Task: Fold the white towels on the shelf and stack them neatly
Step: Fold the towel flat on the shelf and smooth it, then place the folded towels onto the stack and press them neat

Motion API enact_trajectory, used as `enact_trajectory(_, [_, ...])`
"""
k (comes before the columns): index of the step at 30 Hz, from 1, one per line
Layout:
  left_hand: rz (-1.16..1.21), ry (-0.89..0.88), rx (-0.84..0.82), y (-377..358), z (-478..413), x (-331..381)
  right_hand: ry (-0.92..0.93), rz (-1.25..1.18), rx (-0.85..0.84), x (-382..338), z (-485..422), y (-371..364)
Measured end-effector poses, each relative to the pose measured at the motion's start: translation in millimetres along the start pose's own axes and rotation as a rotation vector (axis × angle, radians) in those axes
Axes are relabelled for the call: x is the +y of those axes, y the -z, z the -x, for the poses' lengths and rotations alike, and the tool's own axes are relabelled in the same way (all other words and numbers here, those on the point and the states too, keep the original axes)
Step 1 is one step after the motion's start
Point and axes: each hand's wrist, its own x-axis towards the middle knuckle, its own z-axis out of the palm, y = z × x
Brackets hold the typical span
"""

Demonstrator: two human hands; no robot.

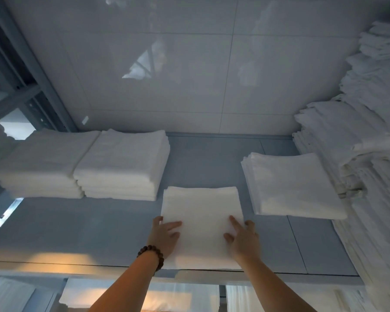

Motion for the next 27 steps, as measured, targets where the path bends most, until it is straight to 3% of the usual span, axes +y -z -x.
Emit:
enact_trajectory(10, [-0.116, -0.02, 0.028, 1, 13, 0, 0.067, -0.173, -0.137, 6, -4, 9])
enact_trajectory(17, [-0.496, -0.05, 0.087, -3, 19, 20, 0.106, -0.066, 0.097, -5, 14, 10])
enact_trajectory(27, [-0.531, -0.241, 0.313, 34, 30, 66, 0.167, -0.047, 0.337, -22, 29, 58])
